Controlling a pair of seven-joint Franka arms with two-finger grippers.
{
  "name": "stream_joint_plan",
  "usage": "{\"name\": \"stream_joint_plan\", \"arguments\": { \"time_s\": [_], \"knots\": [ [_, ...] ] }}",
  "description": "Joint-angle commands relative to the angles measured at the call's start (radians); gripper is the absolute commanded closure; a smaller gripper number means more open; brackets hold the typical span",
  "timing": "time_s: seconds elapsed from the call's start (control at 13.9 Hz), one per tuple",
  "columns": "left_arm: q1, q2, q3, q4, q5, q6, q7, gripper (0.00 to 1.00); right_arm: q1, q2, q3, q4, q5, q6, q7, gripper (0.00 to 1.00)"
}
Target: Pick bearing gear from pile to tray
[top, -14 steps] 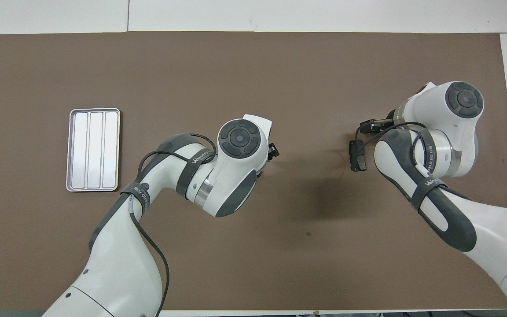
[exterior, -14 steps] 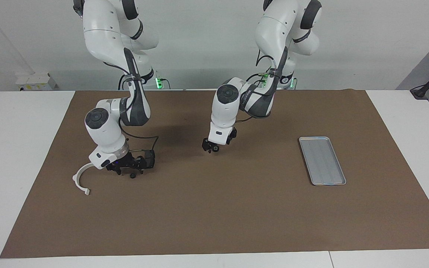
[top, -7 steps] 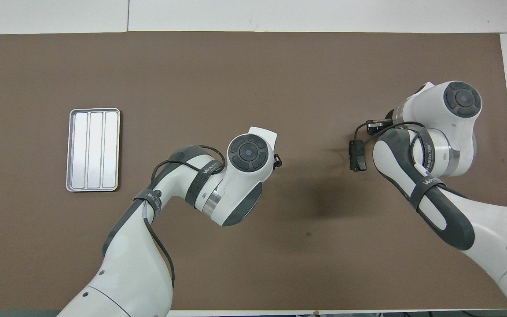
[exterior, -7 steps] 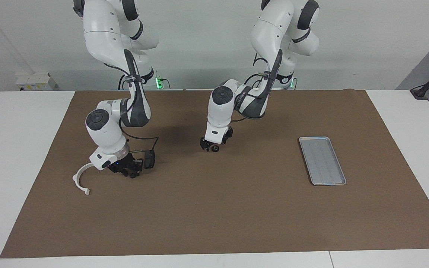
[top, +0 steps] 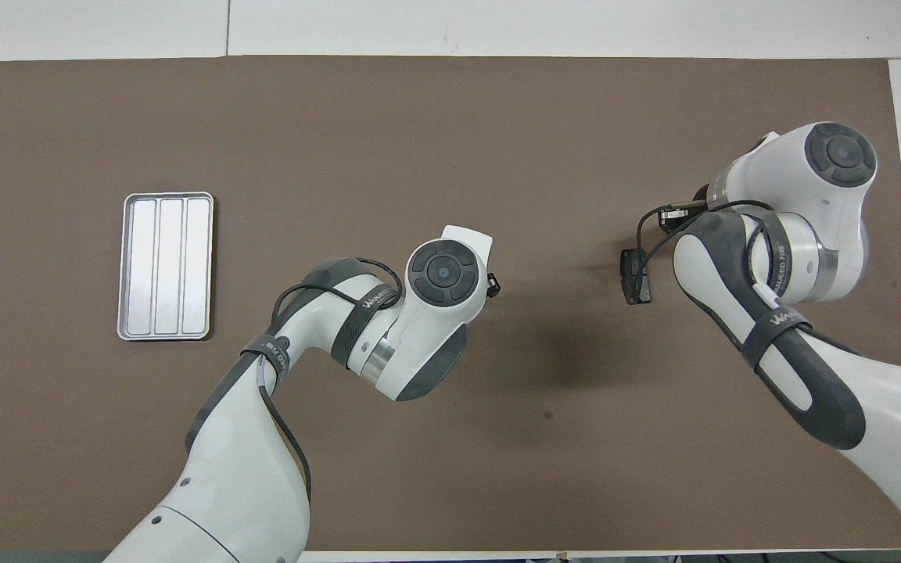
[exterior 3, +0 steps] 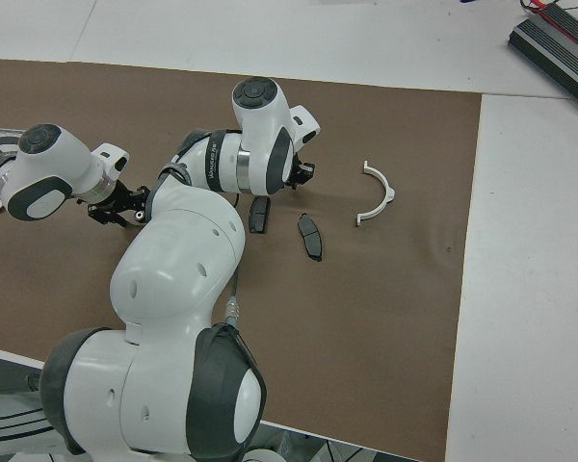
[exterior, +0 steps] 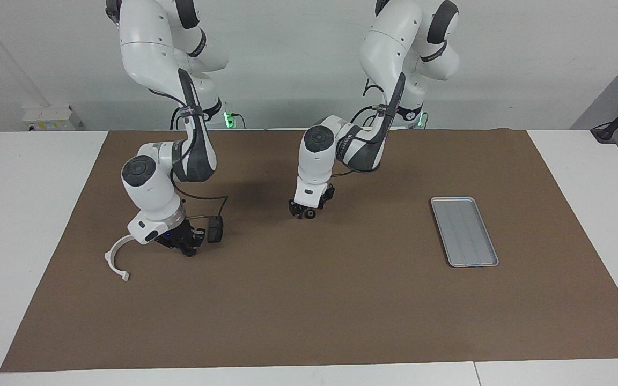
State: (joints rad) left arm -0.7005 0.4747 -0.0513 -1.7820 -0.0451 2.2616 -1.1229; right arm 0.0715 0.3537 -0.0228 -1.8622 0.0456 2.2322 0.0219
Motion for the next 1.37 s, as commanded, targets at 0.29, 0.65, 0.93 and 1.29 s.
{"name": "stream_joint_plan", "arguments": {
  "time_s": [0.29, 0.65, 0.93, 1.29],
  "knots": [
    [-0.02, 0.008, 0.025, 0.006, 0.019, 0.021, -0.02, 0.45, -0.004, -0.036, 0.006, 0.129, -0.006, -0.172, -0.004, 1.0],
    [-0.02, 0.007, 0.04, 0.012, 0.042, 0.001, -0.029, 1.0, 0.051, -0.071, 0.011, 0.114, -0.006, -0.175, 0.131, 1.0],
    [0.045, -0.099, 0.071, -0.007, 0.07, -0.114, 0.049, 1.0, 0.106, -0.088, 0.011, 0.091, -0.004, -0.175, 0.243, 1.0],
    [0.304, -0.414, 0.07, -0.305, 0.07, -0.169, 0.511, 1.0, 0.207, -0.117, 0.014, 0.054, -0.003, -0.174, 0.452, 1.0]
  ]
}}
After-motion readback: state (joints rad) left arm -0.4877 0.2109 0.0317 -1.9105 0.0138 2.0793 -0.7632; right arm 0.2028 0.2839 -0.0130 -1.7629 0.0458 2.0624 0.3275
